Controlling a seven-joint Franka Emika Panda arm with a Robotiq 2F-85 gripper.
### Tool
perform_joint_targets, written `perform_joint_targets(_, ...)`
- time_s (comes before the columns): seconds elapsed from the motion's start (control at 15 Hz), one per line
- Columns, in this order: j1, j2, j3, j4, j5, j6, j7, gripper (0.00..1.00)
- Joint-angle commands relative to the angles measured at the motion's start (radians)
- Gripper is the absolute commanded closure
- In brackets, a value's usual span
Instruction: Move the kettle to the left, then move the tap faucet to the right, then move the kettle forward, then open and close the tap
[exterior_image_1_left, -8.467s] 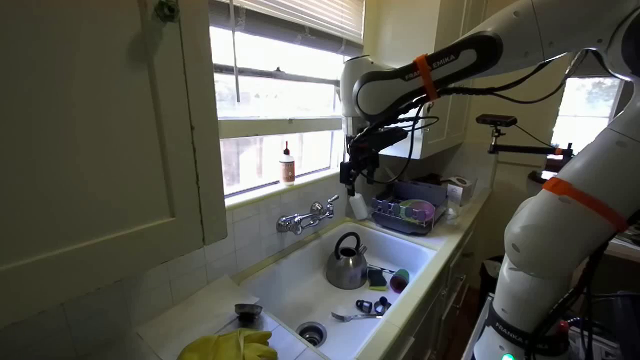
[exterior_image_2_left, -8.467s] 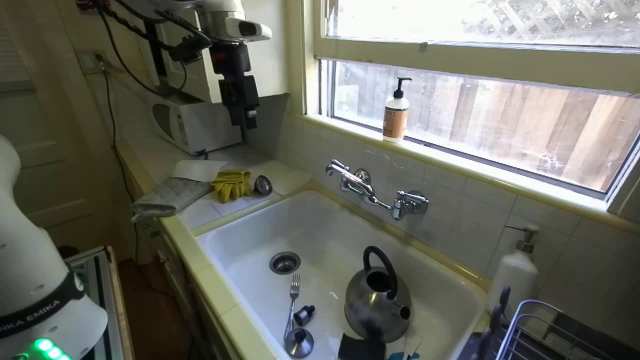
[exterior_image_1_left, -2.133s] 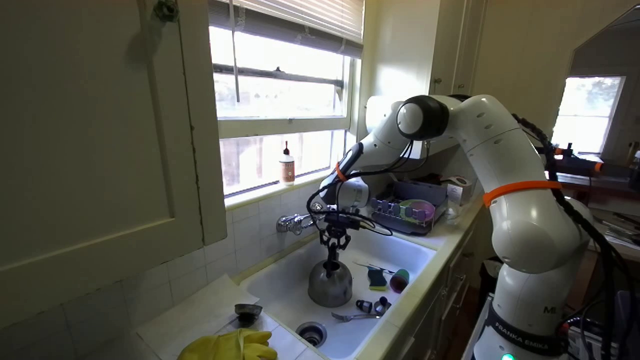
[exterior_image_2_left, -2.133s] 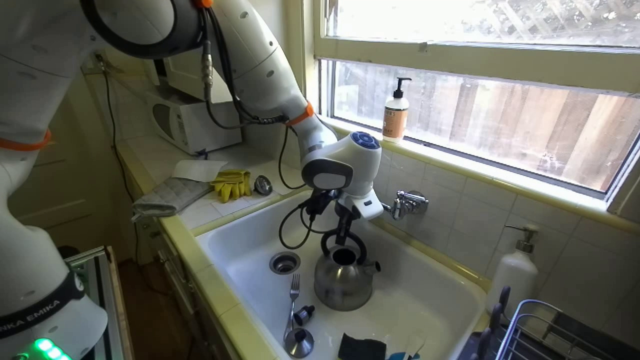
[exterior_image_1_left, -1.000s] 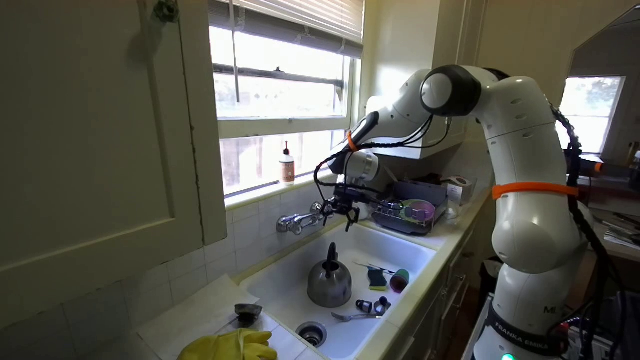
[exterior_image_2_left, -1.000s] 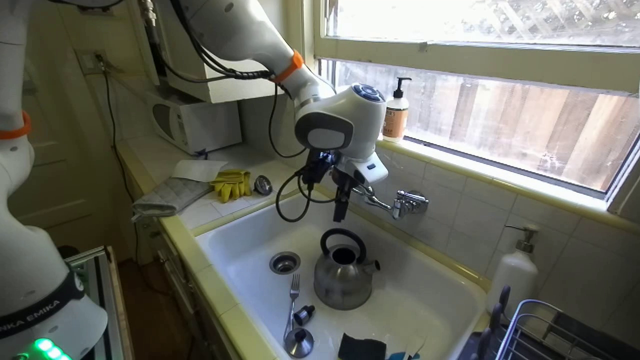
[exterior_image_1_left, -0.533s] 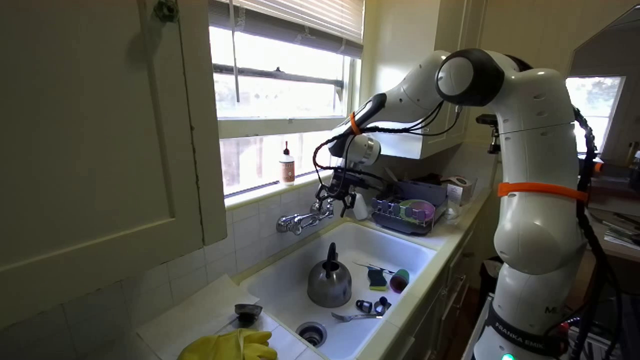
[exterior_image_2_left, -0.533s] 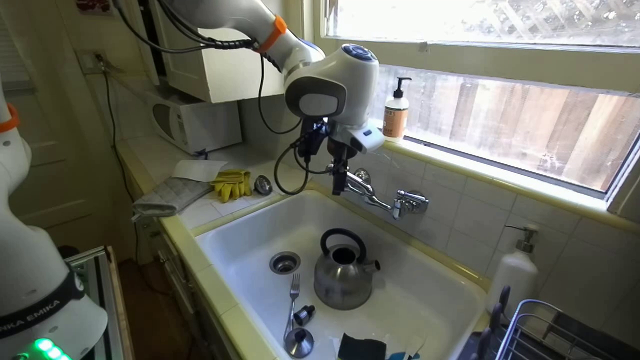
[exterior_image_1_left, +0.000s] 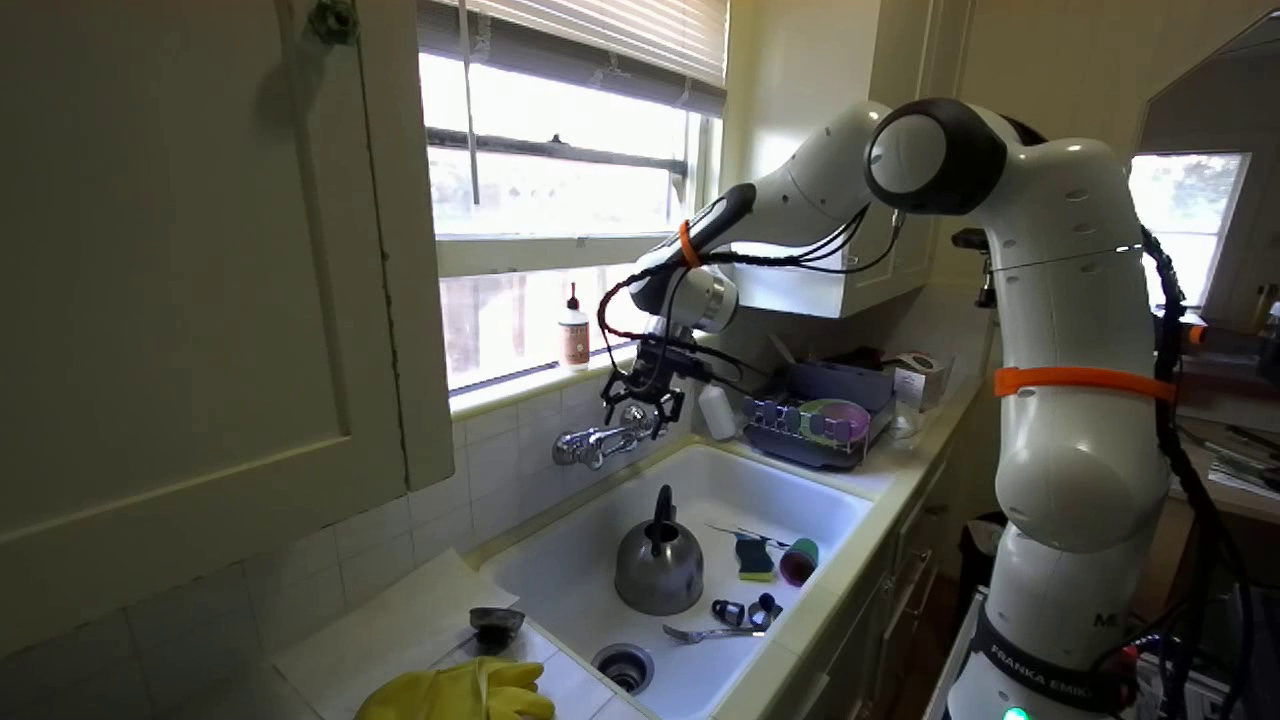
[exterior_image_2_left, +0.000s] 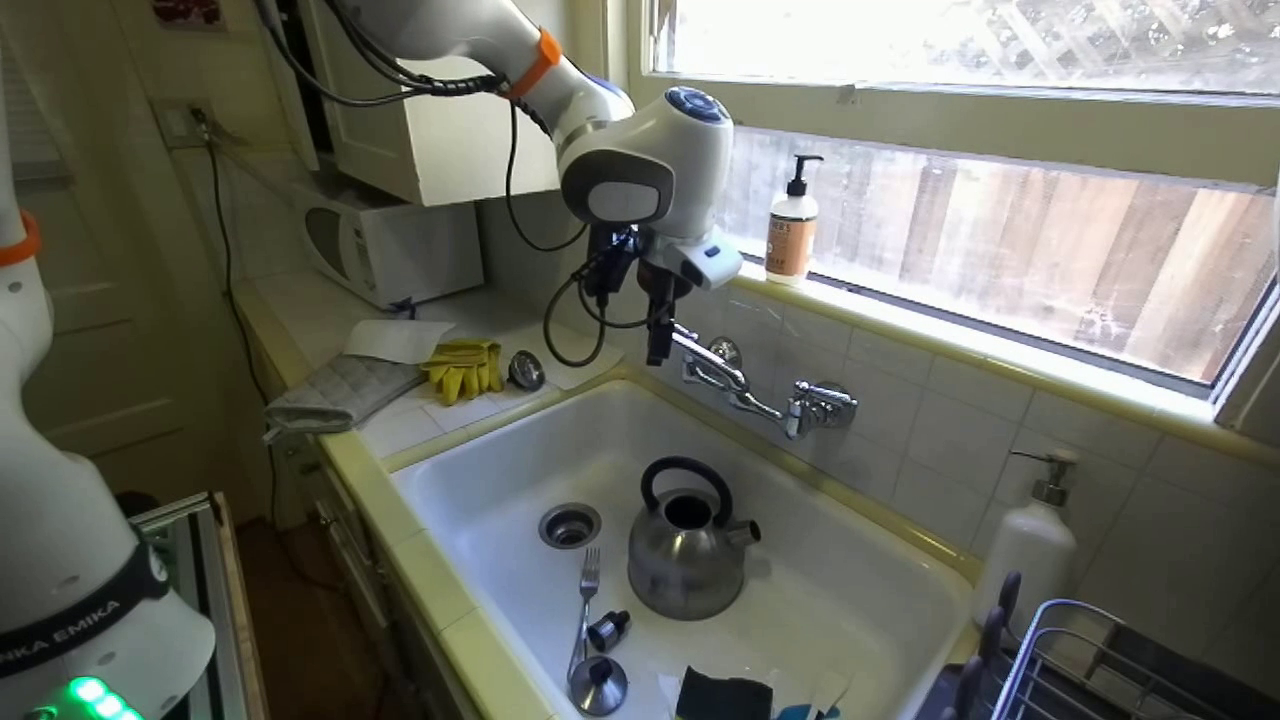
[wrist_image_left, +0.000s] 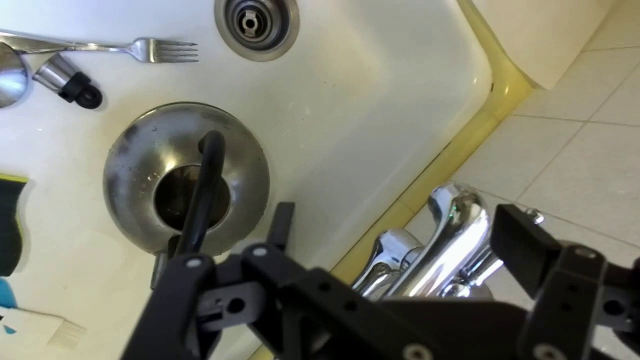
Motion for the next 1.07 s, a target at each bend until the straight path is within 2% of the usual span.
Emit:
perform_joint_targets(0.0,0.015,0.037,0.002,0.030,0.046,0.026,-0.001,0.00)
perform_joint_targets(0.8,0.017,0.141,0.025,0.102,0.067,0.105,0.003,0.00)
perform_joint_targets(1.0,0.031,0.151,0.006,0.108,0.018,0.101,0.036,0.00)
